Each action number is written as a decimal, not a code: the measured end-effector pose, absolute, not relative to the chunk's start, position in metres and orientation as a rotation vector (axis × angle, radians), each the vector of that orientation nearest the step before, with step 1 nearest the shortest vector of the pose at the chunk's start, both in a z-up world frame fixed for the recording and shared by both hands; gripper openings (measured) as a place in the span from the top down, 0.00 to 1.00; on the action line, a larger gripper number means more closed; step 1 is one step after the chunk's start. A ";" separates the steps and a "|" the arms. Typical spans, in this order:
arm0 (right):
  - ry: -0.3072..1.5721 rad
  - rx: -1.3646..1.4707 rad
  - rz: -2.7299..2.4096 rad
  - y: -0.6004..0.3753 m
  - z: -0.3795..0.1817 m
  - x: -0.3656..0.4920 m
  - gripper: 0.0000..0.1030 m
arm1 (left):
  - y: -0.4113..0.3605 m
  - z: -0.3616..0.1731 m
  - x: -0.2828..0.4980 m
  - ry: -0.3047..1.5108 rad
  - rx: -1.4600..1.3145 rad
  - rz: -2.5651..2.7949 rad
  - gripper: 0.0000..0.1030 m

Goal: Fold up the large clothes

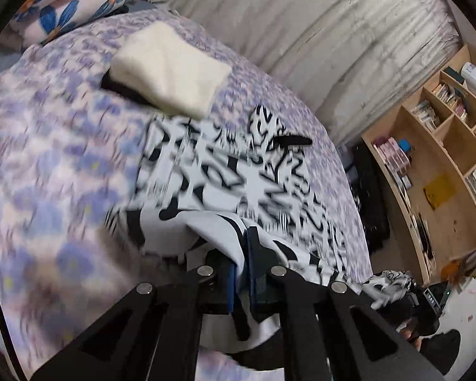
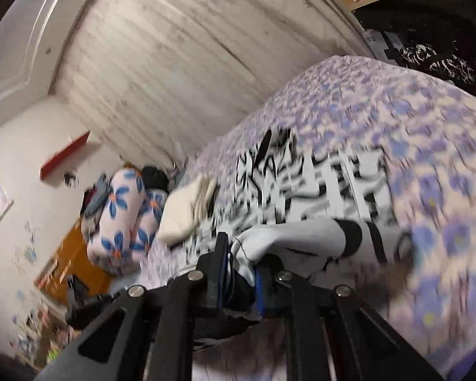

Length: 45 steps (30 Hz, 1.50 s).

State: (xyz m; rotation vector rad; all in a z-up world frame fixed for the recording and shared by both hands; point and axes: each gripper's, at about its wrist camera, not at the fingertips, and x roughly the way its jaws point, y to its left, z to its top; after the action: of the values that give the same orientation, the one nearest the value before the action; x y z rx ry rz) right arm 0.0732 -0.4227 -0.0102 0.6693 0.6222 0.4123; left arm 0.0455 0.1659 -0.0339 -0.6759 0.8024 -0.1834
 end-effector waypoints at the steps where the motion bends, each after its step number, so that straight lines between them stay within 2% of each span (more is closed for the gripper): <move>1: 0.626 0.670 0.398 -0.422 -0.010 0.092 0.87 | 0.167 -0.033 0.060 0.805 -0.667 -0.178 0.93; 3: 0.650 0.675 0.359 -0.420 -0.016 0.130 0.86 | 0.167 -0.036 0.091 0.820 -0.654 -0.172 0.89; 4: 0.667 0.685 0.338 -0.420 -0.021 0.143 0.85 | 0.167 -0.040 0.111 0.842 -0.652 -0.160 0.81; 5: 0.697 0.701 0.313 -0.421 -0.030 0.161 0.79 | 0.167 -0.042 0.121 0.855 -0.653 -0.154 0.60; 6: 0.733 0.714 0.277 -0.423 -0.039 0.177 0.74 | 0.169 -0.046 0.137 0.873 -0.659 -0.137 0.44; 7: 0.757 0.721 0.247 -0.423 -0.046 0.187 0.58 | 0.172 -0.051 0.150 0.883 -0.672 -0.107 0.15; 8: 0.780 0.734 0.217 -0.424 -0.055 0.199 0.46 | 0.175 -0.055 0.156 0.882 -0.684 -0.085 0.08; 13: 0.853 0.706 0.178 -0.424 -0.091 0.220 0.44 | 0.187 -0.078 0.191 0.914 -0.696 -0.046 0.08; 20: 0.952 0.537 0.113 -0.426 -0.126 0.241 0.44 | 0.176 -0.122 0.220 1.028 -0.471 0.009 0.08; 27: 1.053 0.357 0.148 -0.406 -0.144 0.287 0.44 | 0.160 -0.144 0.254 1.075 -0.302 0.018 0.08; 30: 1.110 0.281 0.159 -0.394 -0.157 0.305 0.44 | 0.149 -0.156 0.268 1.130 -0.245 -0.008 0.11; 33: 1.143 0.250 0.168 -0.387 -0.169 0.311 0.44 | 0.143 -0.166 0.274 1.155 -0.229 -0.025 0.32; 34: 1.130 0.233 0.167 -0.385 -0.168 0.309 0.48 | 0.140 -0.166 0.274 1.146 -0.229 -0.035 0.44; 35: 1.128 0.218 0.160 -0.383 -0.167 0.306 0.68 | 0.137 -0.164 0.273 1.138 -0.214 -0.019 0.54; 36: 1.131 0.209 0.148 -0.383 -0.168 0.303 0.80 | 0.133 -0.161 0.272 1.121 -0.181 0.010 0.63; 37: 1.125 0.212 0.143 -0.384 -0.167 0.297 0.91 | 0.130 -0.159 0.270 1.107 -0.154 0.024 0.94; 40: 1.064 0.227 0.116 -0.389 -0.154 0.281 0.96 | 0.124 -0.145 0.261 1.070 -0.151 0.034 0.98; 45: 0.861 0.326 0.068 -0.407 -0.100 0.261 0.97 | 0.125 -0.097 0.252 0.927 -0.167 0.033 0.98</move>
State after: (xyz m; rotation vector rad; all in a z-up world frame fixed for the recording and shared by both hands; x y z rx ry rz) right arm 0.2613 -0.4071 -0.0995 0.3260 0.8614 0.0685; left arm 0.2521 0.1249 -0.0974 -0.1674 0.9273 0.0329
